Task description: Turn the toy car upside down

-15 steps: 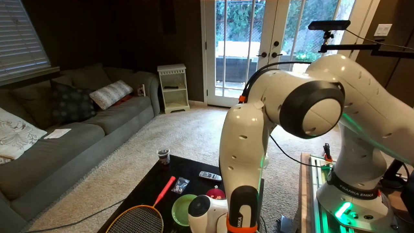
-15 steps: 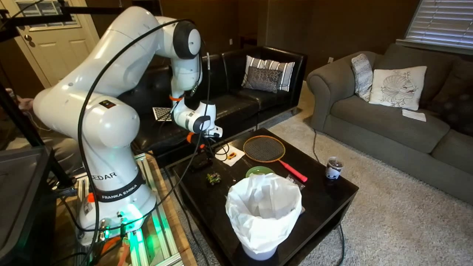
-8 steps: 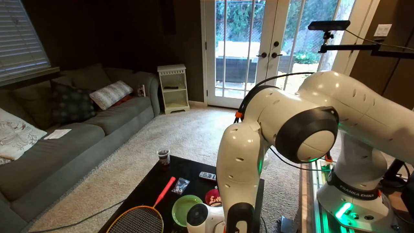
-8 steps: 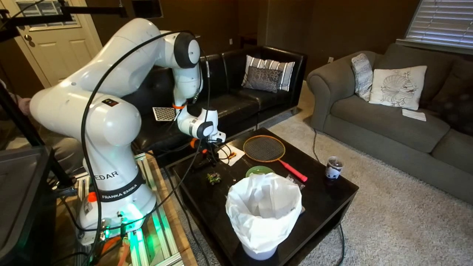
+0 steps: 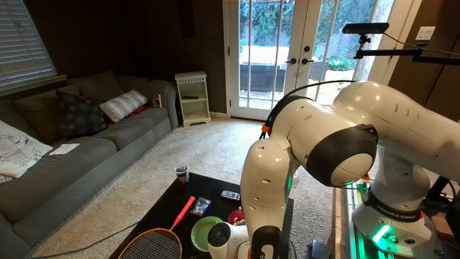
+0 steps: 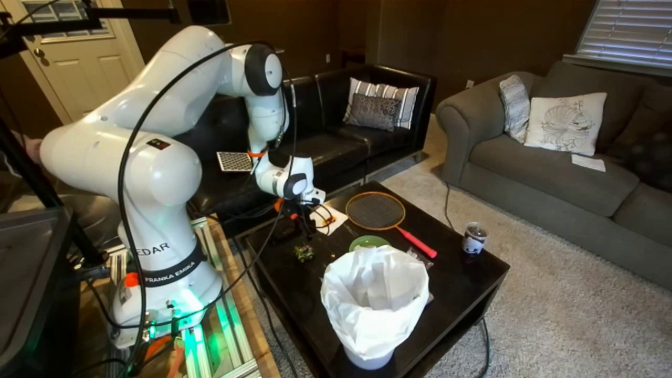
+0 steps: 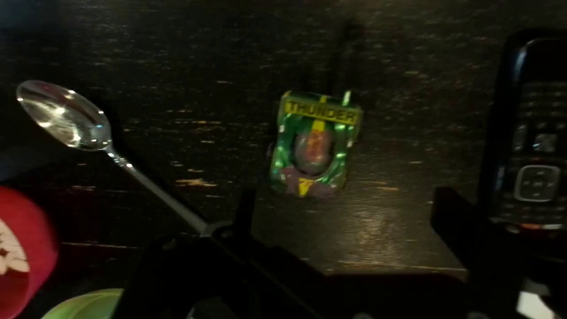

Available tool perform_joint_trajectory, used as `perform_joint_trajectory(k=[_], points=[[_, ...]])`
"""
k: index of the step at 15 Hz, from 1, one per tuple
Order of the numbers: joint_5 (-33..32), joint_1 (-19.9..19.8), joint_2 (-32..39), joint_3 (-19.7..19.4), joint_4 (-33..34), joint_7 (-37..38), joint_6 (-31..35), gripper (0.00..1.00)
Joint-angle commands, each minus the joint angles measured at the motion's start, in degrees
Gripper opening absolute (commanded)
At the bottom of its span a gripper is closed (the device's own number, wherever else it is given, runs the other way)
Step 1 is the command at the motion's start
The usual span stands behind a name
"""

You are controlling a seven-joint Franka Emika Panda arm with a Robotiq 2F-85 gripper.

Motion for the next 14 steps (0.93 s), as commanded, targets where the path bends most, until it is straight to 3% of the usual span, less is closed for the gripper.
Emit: perform_joint_trajectory(k=[1, 4, 9, 14], points=[[-0.2, 3.8, 5.0, -6.3, 3.5, 6.4, -1.2, 1.0], [-0.1, 2.3, 7.4, -6.2, 5.9, 6.8, -2.9, 1.0], [-0.1, -2.1, 8.5, -2.5, 8.9, 5.6, -5.3, 1.0], [-0.3, -3.1, 8.3, -1.6, 9.7, 6.1, -4.6, 1.0]])
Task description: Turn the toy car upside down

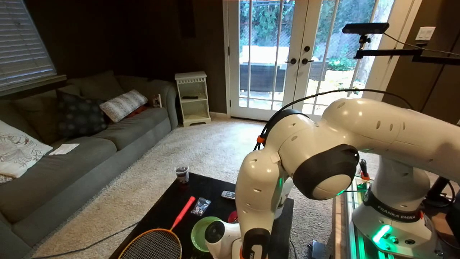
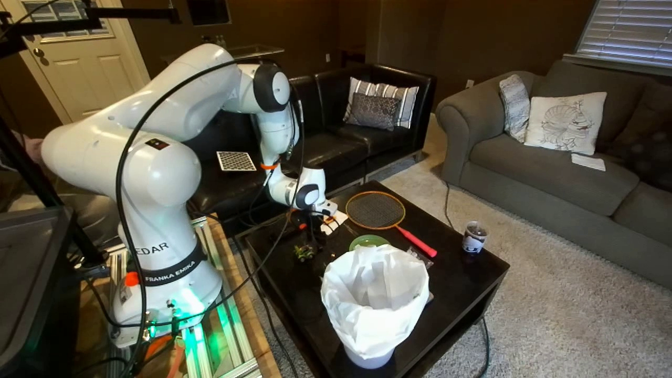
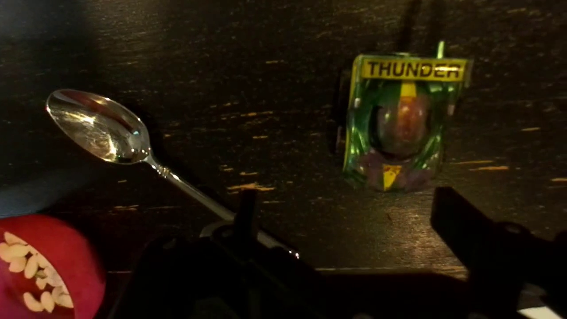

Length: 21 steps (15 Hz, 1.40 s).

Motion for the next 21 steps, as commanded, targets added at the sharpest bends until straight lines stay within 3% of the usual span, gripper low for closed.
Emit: perform_joint_trajectory(k=[1, 7, 12, 16, 17, 18, 19, 21], points=[[-0.4, -1.4, 1.3, 1.5, 2.3, 0.7, -1.5, 1.0], [-0.6, -5.1, 4.8, 5.5, 6.6, -0.8, -3.8, 1.0], [-1.0, -4.7, 7.4, 5.0, 9.9, 0.3, -4.1, 0.97], [-1.2, -4.2, 9.0, 4.3, 11.9, 0.6, -4.0, 1.0], [-1.2, -4.1, 9.2, 4.3, 12.3, 0.5, -4.2, 0.95], [-1.2, -4.1, 9.5, 4.2, 12.7, 0.6, -4.3, 0.75], [-1.2, -4.0, 9.5, 4.1, 12.8, 0.7, -4.4, 0.72], [-1.3, -3.7, 9.6, 3.8, 13.0, 0.9, -4.9, 0.56]])
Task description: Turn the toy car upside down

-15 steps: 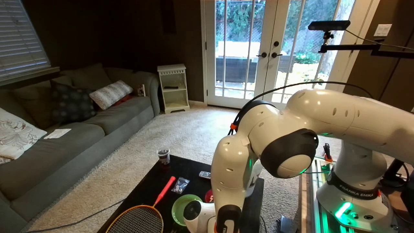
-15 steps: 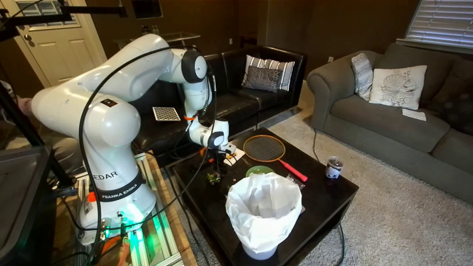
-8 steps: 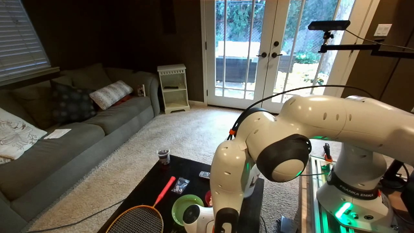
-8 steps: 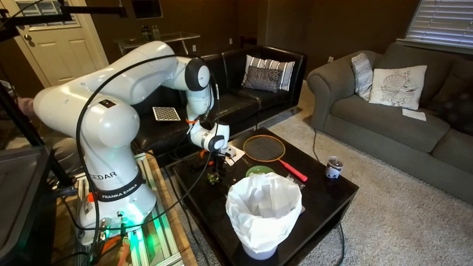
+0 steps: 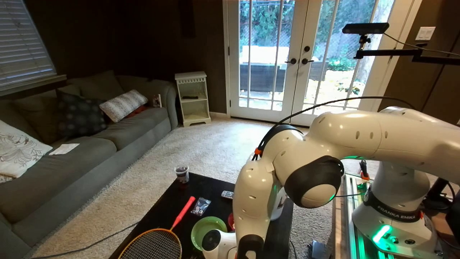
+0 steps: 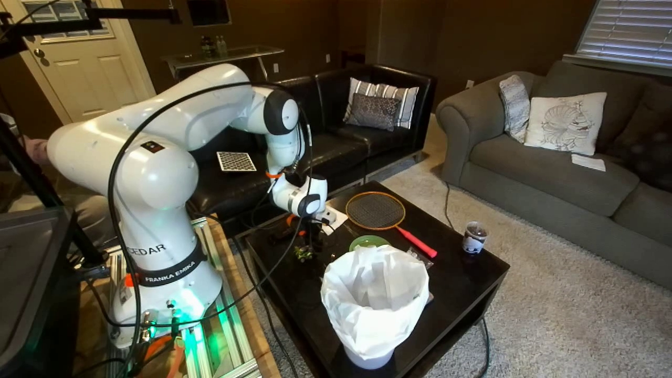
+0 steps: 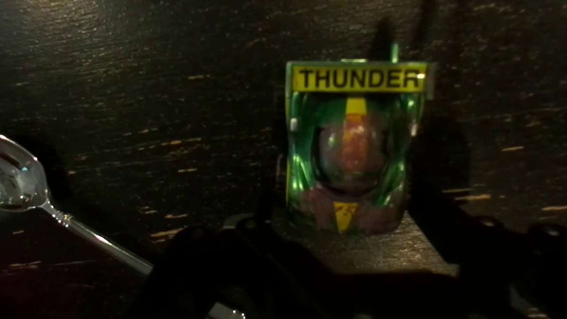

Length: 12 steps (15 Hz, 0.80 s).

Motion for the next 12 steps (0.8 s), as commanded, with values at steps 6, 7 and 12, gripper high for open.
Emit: perform_joint_trajectory(k=[6, 7, 12], points=[[-2.0, 1.7, -1.0, -1.9, 0.7, 1.6, -5.5, 0.41], [-2.1, 1.7, -1.3, -1.9, 0.3, 1.4, -4.8, 0.41], [-1.0, -2.2, -2.9, 3.1, -2.6, -3.7, 11.0, 0.41]])
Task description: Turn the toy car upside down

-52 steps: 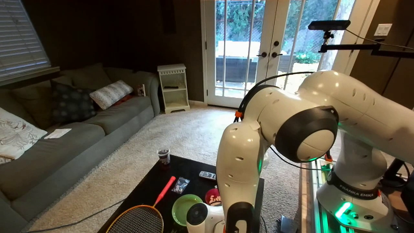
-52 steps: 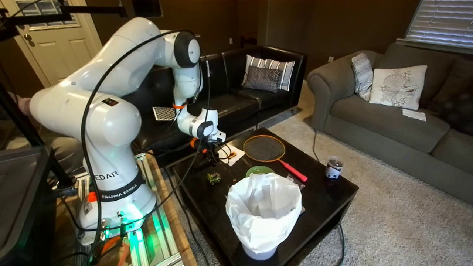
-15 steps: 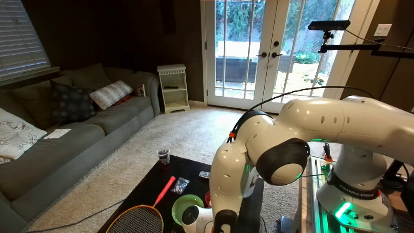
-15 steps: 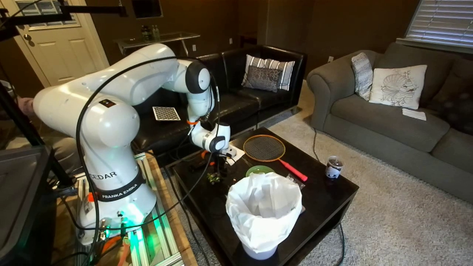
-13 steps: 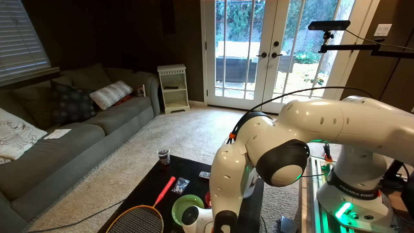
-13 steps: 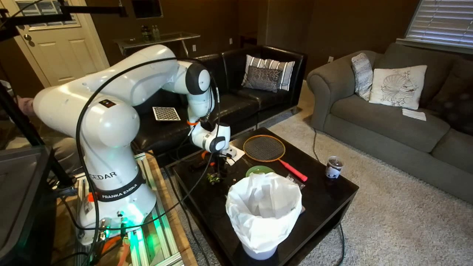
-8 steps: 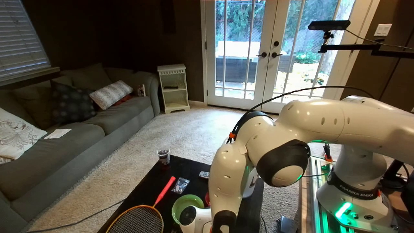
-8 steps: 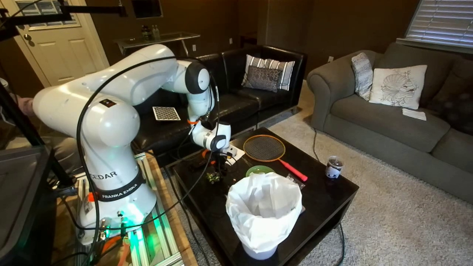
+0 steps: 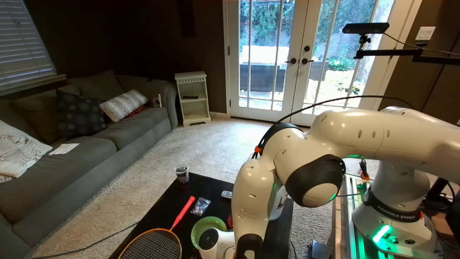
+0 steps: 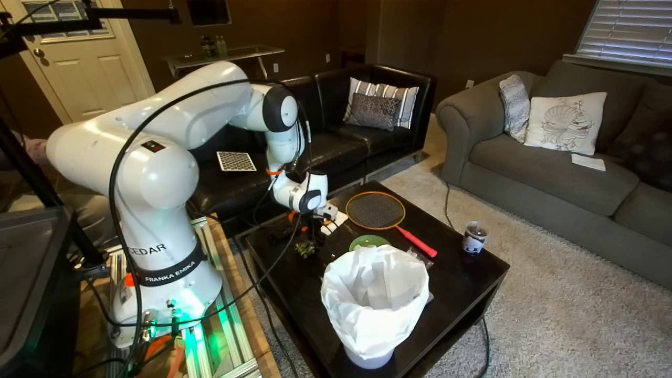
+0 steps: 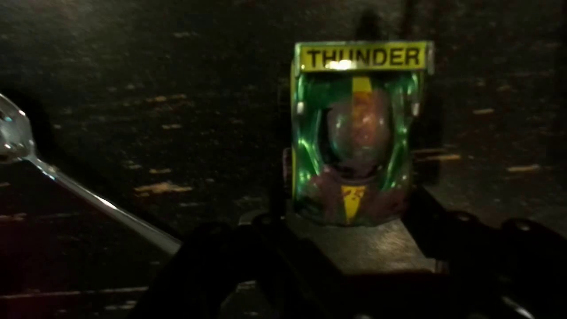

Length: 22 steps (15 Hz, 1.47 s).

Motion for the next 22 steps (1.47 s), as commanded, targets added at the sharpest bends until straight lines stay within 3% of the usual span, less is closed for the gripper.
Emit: perform_joint_trajectory(k=[1, 8, 13, 22], points=[[0.1, -3.3, -1.3, 4.3, -2.9, -3.1, 13.3, 0.41], [4.2, -3.1, -0.5, 5.7, -7.8, -4.9, 36.6, 0.41], [12.7, -1.9, 2.4, 7.0, -8.8, -8.8, 53.2, 0.41], [21.1, -0.7, 6.5, 10.1, -7.9, -17.8, 59.7, 0.41]])
